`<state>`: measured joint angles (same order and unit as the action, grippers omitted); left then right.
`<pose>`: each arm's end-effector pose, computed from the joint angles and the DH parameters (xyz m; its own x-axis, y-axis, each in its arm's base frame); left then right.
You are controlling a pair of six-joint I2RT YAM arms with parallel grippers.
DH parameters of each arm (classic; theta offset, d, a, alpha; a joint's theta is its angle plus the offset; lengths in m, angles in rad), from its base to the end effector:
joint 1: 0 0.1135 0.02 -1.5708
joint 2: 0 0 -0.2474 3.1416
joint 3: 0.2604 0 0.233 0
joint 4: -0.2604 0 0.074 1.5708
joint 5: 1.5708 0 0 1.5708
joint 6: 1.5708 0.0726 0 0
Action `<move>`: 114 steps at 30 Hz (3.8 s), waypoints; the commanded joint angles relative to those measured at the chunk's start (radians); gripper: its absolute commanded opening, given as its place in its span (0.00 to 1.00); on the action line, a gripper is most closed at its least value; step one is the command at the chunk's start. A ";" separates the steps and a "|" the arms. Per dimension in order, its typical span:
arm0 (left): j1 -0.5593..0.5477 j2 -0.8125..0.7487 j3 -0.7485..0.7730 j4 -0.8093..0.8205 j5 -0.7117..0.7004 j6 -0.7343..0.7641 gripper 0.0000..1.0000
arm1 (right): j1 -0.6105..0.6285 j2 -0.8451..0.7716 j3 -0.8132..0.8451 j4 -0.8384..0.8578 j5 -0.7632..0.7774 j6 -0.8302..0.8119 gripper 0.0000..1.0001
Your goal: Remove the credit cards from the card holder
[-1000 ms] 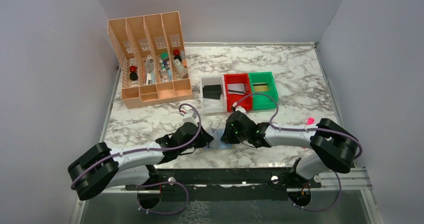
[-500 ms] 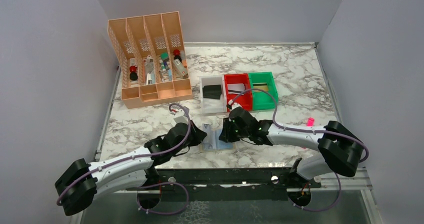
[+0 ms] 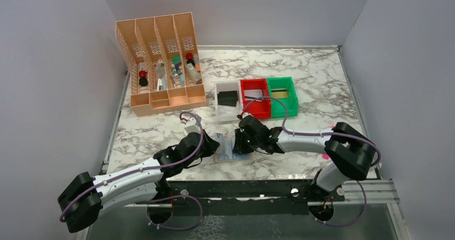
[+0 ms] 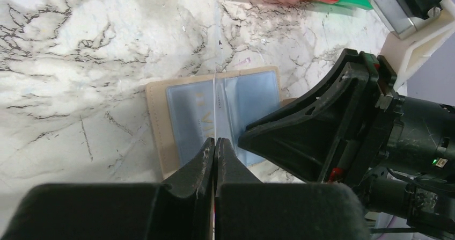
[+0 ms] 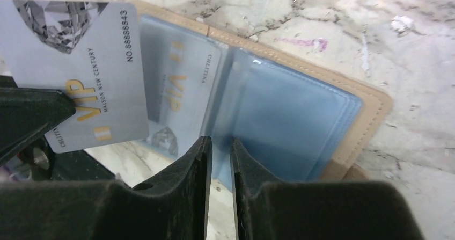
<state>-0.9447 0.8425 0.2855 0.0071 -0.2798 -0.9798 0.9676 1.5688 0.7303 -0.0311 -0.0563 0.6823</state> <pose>0.1339 -0.1509 0.1549 -0.7028 -0.3901 -0.5949 0.1028 0.7718 -0.6276 0.1720 0.2569 0.1217 -0.8679 -0.1501 -0.4736 -0.3808 0.8132 0.4402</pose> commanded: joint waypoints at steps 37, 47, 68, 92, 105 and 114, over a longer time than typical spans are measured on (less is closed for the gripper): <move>0.245 0.086 -0.021 0.459 0.554 0.087 0.00 | -0.481 -0.444 -0.337 0.429 -0.683 0.076 0.86; 0.245 0.102 -0.037 0.598 0.647 0.043 0.00 | -0.481 -0.256 -0.430 0.932 -0.867 0.312 0.58; 0.233 0.187 -0.063 0.828 0.718 -0.052 0.00 | -0.480 -0.205 -0.387 1.075 -0.936 0.390 0.56; 0.218 0.260 -0.101 1.021 0.712 -0.094 0.00 | -0.441 -0.113 -0.347 1.204 -0.966 0.470 0.21; 0.218 0.200 -0.150 0.938 0.661 -0.068 0.59 | -0.441 -0.187 -0.362 0.999 -0.880 0.362 0.01; 0.219 0.082 -0.047 0.458 0.529 0.107 0.94 | -0.441 -0.367 -0.283 0.452 -0.643 0.080 0.01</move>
<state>-0.7223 0.9688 0.1600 0.7444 0.3496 -0.9951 0.5236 1.2751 0.3840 0.7254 -0.8612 0.9375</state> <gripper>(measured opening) 0.918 0.020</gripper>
